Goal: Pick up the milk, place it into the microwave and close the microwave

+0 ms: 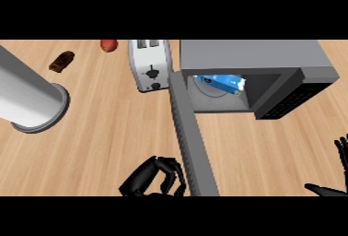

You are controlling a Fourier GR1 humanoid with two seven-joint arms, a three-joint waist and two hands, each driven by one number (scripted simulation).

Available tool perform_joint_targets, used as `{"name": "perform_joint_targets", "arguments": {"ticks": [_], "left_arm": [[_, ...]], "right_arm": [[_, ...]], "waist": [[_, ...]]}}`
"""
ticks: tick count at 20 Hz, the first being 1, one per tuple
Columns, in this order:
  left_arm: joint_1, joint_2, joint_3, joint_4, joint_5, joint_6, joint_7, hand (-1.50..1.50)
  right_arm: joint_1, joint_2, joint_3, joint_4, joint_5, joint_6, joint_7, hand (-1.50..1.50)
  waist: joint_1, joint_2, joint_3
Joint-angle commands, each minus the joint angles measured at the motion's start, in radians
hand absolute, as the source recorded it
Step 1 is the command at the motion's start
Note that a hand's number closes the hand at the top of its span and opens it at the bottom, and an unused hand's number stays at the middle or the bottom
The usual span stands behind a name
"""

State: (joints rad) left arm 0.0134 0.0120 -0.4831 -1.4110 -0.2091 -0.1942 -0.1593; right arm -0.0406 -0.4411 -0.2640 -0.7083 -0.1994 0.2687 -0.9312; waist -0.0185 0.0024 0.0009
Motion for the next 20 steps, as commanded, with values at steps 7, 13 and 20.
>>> {"name": "perform_joint_targets", "arguments": {"ticks": [7, 13, 20], "left_arm": [[-0.241, -0.012, -0.314, 0.288, 0.080, 0.133, 0.024, 1.50], [-0.350, -0.012, -0.442, 0.349, 0.280, 0.308, -0.078, 1.50], [-0.457, -0.011, -0.540, 0.315, 0.450, 0.491, -0.066, -1.50]], "right_arm": [[0.011, -0.064, 0.012, -0.006, -0.027, 0.168, -0.082, -1.50], [-0.039, -0.047, 0.047, -0.113, -0.069, 0.187, -0.004, -1.50], [-0.023, -0.034, 0.087, -0.218, -0.101, 0.187, 0.042, -1.50]], "waist": [[-0.014, 0.003, 0.000], [-0.048, 0.007, -0.004], [-0.089, 0.010, -0.005]]}}
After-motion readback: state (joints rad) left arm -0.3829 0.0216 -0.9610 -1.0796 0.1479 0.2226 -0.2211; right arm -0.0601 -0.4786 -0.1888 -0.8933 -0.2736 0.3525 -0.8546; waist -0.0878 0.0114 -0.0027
